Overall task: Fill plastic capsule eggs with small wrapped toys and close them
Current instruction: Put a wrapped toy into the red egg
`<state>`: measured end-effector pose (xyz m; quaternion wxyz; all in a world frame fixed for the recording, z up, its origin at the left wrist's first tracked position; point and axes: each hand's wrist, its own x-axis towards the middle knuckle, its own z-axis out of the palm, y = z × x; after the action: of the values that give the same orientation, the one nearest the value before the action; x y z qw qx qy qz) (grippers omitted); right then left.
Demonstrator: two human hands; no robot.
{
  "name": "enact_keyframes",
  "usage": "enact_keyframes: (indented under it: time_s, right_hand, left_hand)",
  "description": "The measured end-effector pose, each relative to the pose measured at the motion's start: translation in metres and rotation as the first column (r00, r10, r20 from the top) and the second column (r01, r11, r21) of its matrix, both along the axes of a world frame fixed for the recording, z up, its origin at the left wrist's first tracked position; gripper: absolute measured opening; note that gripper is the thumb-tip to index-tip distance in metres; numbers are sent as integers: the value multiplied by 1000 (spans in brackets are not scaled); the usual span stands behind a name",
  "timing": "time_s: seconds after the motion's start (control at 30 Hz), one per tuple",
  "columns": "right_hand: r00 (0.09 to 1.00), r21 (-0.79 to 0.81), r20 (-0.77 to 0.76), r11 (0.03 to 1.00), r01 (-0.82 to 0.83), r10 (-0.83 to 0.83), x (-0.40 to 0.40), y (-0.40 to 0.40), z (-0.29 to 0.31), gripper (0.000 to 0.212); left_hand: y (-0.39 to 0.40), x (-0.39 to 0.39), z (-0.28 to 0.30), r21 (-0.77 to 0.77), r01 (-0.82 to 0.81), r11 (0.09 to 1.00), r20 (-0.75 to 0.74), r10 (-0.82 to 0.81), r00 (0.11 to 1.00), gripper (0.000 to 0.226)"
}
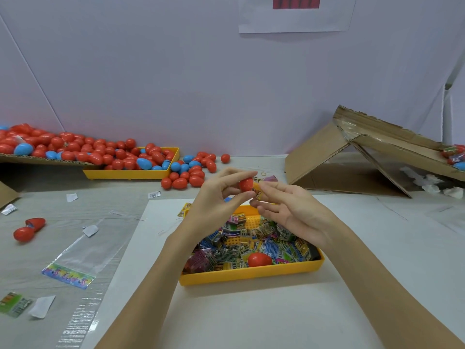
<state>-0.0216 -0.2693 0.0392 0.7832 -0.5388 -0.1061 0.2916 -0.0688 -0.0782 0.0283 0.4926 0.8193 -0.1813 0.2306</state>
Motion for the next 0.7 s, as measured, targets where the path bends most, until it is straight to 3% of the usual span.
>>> enact_keyframes:
  time_s: [0.17,0.3,0.43,0.7]
  right_hand:
    - [1000,-8,-1,1000,12,-12,2,0,-4,30]
    - [979,102,-203,995,8,13,3,-1,-4,41]
    - [905,283,-400,959,-27,143,0,0,-2,34]
    - [844,395,-470,917,-59,257,-9,7,1,24]
  left_hand:
    - [-14,2,-6,137,-70,988,90,58,994,55]
    - [-18,-1,-5,49,-142,989,115,136,984,50]
    - [-18,-4,-1,80,-228,970,219,207,954,37]
    - [-14,-3,0,62,-216,974,292,189,938,38]
